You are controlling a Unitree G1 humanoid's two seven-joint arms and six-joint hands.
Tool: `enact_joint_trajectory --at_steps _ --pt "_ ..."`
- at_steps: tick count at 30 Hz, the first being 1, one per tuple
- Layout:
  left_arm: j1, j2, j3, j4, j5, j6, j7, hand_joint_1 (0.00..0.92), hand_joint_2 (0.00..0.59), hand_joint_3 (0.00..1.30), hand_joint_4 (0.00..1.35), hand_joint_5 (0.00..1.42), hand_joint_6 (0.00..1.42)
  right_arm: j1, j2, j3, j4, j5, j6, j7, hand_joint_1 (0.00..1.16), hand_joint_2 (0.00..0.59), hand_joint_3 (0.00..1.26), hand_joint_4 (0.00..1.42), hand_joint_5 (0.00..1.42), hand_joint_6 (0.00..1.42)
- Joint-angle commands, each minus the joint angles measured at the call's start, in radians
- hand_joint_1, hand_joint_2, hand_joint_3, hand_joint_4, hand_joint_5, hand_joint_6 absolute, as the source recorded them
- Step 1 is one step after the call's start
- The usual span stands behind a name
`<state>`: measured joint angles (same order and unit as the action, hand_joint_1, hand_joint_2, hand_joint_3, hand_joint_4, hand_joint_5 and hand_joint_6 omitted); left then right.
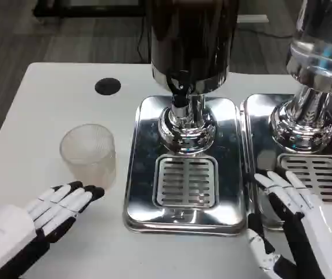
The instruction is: Grasp the cup under the faucet to collect the drink, then remove the cup.
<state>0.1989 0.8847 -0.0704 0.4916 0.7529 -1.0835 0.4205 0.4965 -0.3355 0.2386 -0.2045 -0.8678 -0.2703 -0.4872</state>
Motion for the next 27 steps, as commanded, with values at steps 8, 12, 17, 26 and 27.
enact_joint_trajectory --at_steps 8,12,17,26,27 --pt "0.010 -0.005 0.009 -0.009 -0.025 0.007 -0.020 0.000 0.111 0.00 0.00 0.00 0.04 0.004 0.006 -0.006 -0.007 0.010 -0.008 0.003 0.39 0.531 0.25 0.18 0.11 0.21" --pt "0.007 -0.006 0.011 -0.001 -0.039 0.007 -0.028 0.000 0.111 0.00 0.00 0.00 0.04 0.003 0.010 -0.005 -0.005 0.012 -0.007 0.002 0.39 0.531 0.25 0.18 0.11 0.21" --pt "-0.024 -0.012 0.006 0.046 -0.102 -0.022 -0.059 0.000 0.094 0.00 0.00 0.00 0.05 0.006 0.012 -0.007 -0.006 0.017 -0.005 0.003 0.39 0.531 0.26 0.19 0.12 0.21" --pt "-0.065 -0.061 0.031 0.104 -0.284 0.002 -0.147 0.000 0.071 0.00 0.00 0.04 0.17 0.012 0.014 -0.010 -0.012 0.022 -0.004 0.005 0.39 0.531 0.26 0.19 0.12 0.23" --pt "-0.070 -0.070 0.035 0.105 -0.305 0.017 -0.161 0.000 0.065 0.00 0.00 0.04 0.18 0.013 0.014 -0.010 -0.012 0.022 -0.005 0.005 0.39 0.531 0.26 0.19 0.12 0.23"
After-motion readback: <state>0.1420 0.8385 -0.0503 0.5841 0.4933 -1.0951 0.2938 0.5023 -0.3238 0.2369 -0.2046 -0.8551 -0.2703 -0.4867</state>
